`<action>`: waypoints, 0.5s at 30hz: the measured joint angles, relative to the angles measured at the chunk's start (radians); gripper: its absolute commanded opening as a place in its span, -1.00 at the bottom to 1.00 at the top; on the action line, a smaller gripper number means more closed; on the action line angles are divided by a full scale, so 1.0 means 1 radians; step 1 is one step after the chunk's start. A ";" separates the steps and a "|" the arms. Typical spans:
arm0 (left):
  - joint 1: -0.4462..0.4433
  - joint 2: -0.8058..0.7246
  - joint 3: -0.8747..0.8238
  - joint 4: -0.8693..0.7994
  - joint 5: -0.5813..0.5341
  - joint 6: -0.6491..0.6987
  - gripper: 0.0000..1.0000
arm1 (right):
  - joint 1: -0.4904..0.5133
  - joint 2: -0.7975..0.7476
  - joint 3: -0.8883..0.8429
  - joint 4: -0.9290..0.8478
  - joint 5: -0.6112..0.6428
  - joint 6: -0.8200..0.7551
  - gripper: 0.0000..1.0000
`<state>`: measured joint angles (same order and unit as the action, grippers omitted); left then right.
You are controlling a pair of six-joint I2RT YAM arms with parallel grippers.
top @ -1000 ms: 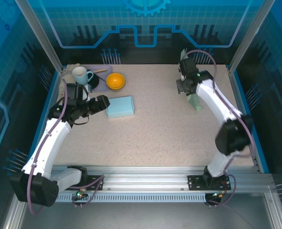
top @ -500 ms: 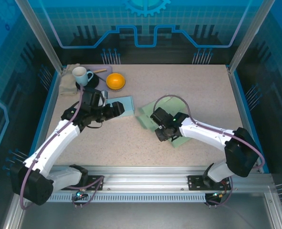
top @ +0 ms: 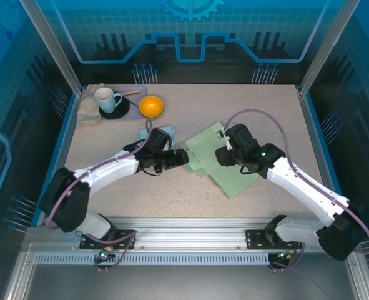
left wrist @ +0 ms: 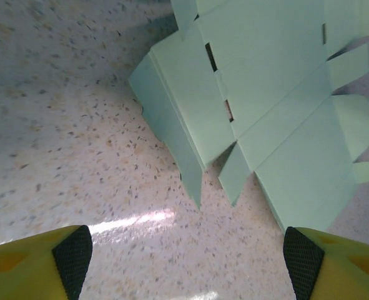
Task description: Fold the paper box
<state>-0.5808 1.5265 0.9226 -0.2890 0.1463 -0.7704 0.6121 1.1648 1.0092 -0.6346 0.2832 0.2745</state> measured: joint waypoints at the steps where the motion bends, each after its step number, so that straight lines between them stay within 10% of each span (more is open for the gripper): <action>1: -0.006 0.032 0.000 0.022 -0.002 -0.010 0.67 | -0.014 -0.023 -0.014 0.015 -0.006 -0.010 0.09; 8: -0.015 0.206 0.002 0.155 -0.044 -0.038 0.31 | -0.068 -0.099 -0.059 0.088 -0.085 -0.093 0.14; 13: -0.015 0.265 0.030 0.264 -0.054 -0.031 -1.00 | -0.089 -0.052 -0.050 0.117 -0.156 -0.166 0.13; 15: -0.015 0.274 0.053 0.288 -0.066 -0.001 -1.00 | -0.100 -0.022 -0.039 0.132 -0.185 -0.197 0.13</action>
<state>-0.5961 1.8008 0.9752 -0.0013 0.0807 -0.7712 0.5121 1.1427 0.9699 -0.5030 0.0986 0.0776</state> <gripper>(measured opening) 0.043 0.568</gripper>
